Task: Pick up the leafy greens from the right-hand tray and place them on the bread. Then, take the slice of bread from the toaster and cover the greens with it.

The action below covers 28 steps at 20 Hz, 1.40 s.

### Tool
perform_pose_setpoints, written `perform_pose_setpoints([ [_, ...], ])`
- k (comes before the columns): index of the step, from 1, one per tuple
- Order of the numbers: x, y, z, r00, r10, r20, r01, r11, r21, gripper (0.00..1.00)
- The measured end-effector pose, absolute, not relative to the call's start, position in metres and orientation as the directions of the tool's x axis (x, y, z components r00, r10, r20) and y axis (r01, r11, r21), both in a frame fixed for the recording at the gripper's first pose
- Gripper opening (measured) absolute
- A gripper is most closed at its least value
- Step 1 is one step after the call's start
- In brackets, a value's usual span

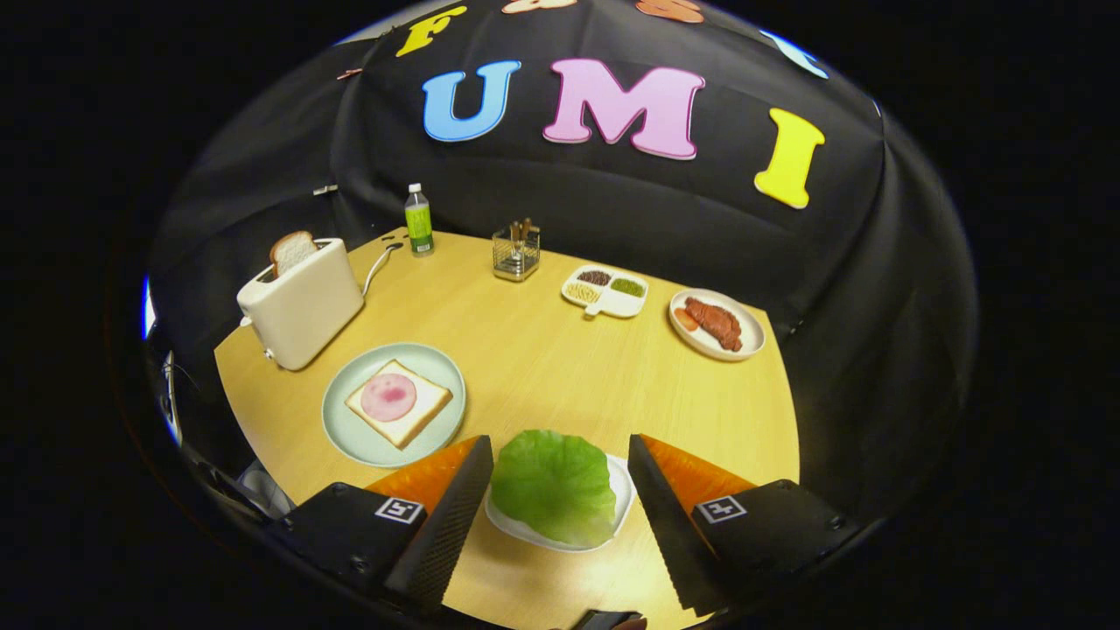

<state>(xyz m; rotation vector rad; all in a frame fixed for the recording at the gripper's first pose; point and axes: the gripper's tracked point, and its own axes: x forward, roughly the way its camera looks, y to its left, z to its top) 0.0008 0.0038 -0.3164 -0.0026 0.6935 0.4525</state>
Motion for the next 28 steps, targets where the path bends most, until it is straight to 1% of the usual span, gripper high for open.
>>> perform_pose_setpoints([
  [4,-0.001,0.007,-0.368,0.592,0.416,-0.690,-0.440,0.884,0.155,0.97],
  [6,-0.004,0.013,-0.389,0.549,0.431,-0.716,-0.474,0.866,0.157,0.94],
  [8,-0.007,0.020,-0.408,0.503,0.446,-0.740,-0.518,0.841,0.155,0.89],
  [11,-0.008,0.024,-0.429,0.449,0.450,-0.772,-0.559,0.815,0.150,0.72],
  [13,-0.005,0.025,-0.443,0.412,0.449,-0.793,-0.566,0.808,0.163,0.68],
  [15,-0.005,0.028,-0.444,0.399,0.472,-0.786,-0.553,0.808,0.204,0.64],
  [17,-0.005,0.027,-0.444,0.399,0.479,-0.782,-0.570,0.798,0.198,0.63],
  [18,-0.005,0.029,-0.443,0.404,0.483,-0.777,-0.581,0.791,0.189,0.59],
  [22,-0.005,0.031,-0.442,0.414,0.469,-0.780,-0.566,0.804,0.182,0.09],
  [23,-0.005,0.031,-0.440,0.420,0.466,-0.778,-0.555,0.811,0.186,0.06],
  [28,0.002,0.021,-0.399,0.511,0.464,-0.723,-0.515,0.839,0.174,0.06],
])
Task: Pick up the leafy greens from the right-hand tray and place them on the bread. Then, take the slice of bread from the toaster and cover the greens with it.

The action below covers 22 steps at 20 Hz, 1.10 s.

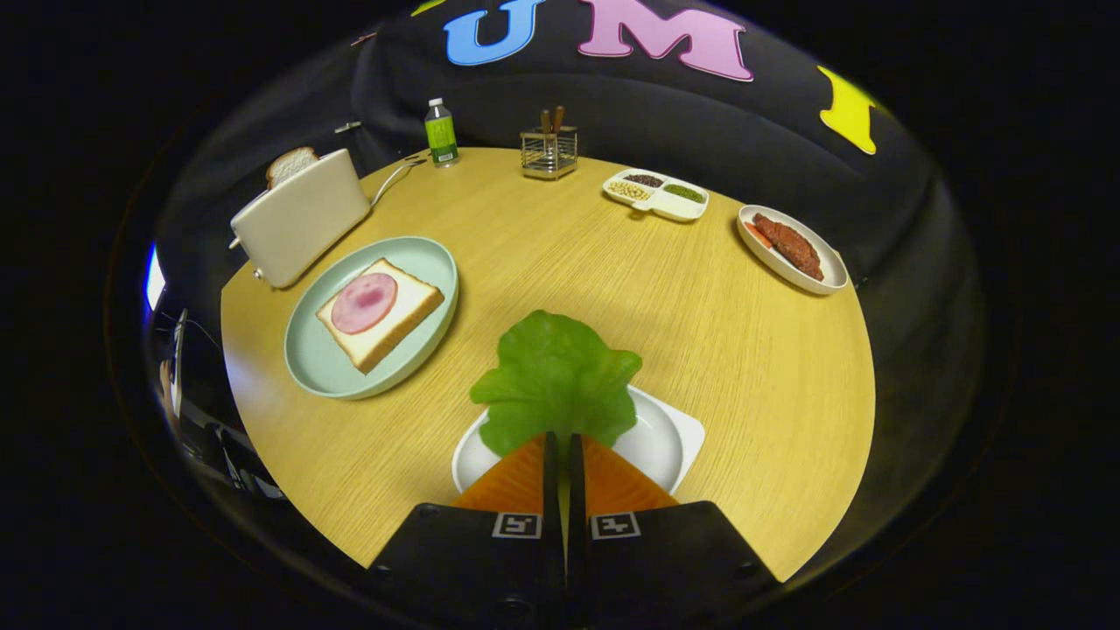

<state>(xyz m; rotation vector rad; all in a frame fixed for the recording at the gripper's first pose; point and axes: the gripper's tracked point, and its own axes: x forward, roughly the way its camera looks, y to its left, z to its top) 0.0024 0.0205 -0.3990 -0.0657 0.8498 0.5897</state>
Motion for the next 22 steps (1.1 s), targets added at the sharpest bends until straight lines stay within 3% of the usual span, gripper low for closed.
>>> perform_pose_setpoints([
  [9,-0.007,0.034,-0.299,0.639,0.478,-0.602,-0.475,0.861,0.181,0.06],
  [16,-0.007,0.103,-0.238,0.646,0.543,-0.537,-0.519,0.828,0.213,0.06],
  [22,-0.009,0.175,-0.232,0.598,0.602,-0.529,-0.570,0.784,0.247,0.06],
])
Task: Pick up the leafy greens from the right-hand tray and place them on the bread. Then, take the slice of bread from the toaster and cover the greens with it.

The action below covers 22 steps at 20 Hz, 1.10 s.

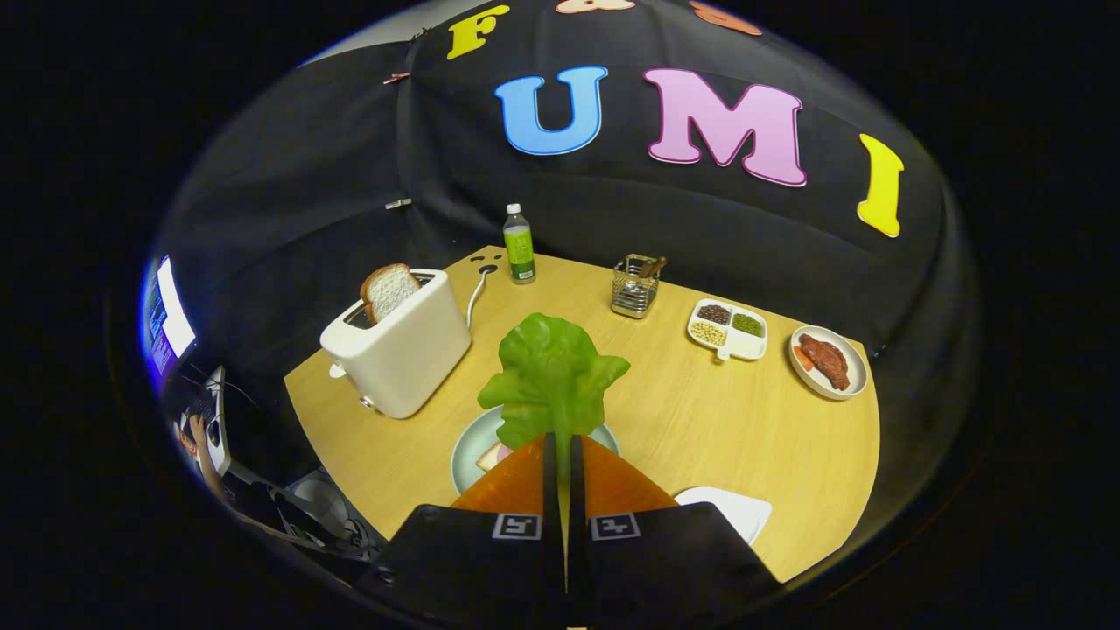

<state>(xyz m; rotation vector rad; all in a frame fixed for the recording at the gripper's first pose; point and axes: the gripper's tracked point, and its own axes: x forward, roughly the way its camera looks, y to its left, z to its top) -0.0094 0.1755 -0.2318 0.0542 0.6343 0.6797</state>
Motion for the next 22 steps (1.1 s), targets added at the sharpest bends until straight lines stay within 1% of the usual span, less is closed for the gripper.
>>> perform_pose_setpoints([
  [4,-0.010,0.208,-0.253,0.558,0.605,-0.567,-0.578,0.774,0.257,0.06],
  [7,-0.009,0.222,-0.280,0.530,0.583,-0.616,-0.574,0.781,0.245,0.06],
  [9,0.000,0.226,-0.300,0.545,0.549,-0.634,-0.559,0.801,0.213,0.07],
  [11,0.003,0.230,-0.320,0.543,0.523,-0.657,-0.533,0.819,0.211,0.18],
  [12,0.000,0.233,-0.327,0.532,0.523,-0.666,-0.520,0.822,0.230,0.26],
  [15,0.000,0.231,-0.332,0.540,0.506,-0.673,-0.488,0.839,0.239,0.91],
  [16,0.003,0.227,-0.330,0.556,0.493,-0.670,-0.485,0.846,0.220,0.99],
  [22,0.005,0.215,-0.298,0.606,0.510,-0.610,-0.483,0.846,0.226,1.00],
])
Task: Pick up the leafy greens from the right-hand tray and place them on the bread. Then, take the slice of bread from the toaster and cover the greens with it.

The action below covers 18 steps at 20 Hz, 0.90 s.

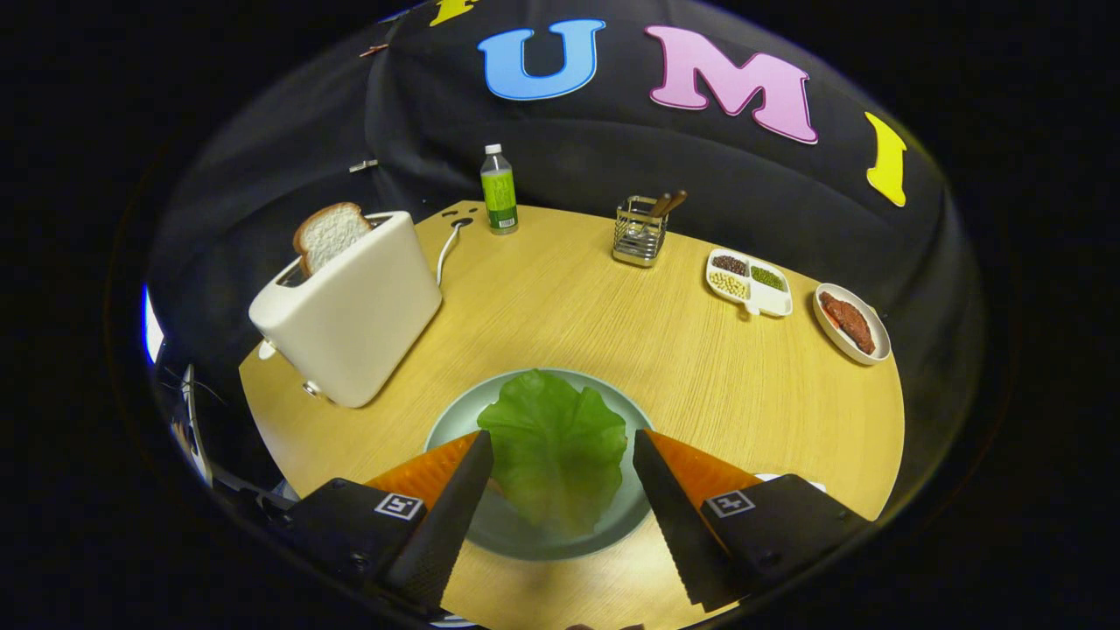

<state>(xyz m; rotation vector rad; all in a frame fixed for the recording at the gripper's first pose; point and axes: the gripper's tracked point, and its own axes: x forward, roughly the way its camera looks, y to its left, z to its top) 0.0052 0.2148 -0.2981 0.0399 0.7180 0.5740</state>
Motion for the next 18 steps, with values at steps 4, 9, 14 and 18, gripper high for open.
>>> perform_pose_setpoints([
  [4,0.009,0.210,-0.260,0.652,0.529,-0.544,-0.484,0.842,0.239,1.00],
  [9,0.011,0.211,-0.193,0.710,0.553,-0.436,-0.492,0.832,0.256,1.00],
  [14,0.018,0.236,-0.119,0.751,0.573,-0.328,-0.519,0.820,0.241,1.00],
  [18,0.021,0.285,-0.074,0.748,0.614,-0.251,-0.565,0.789,0.242,1.00],
])
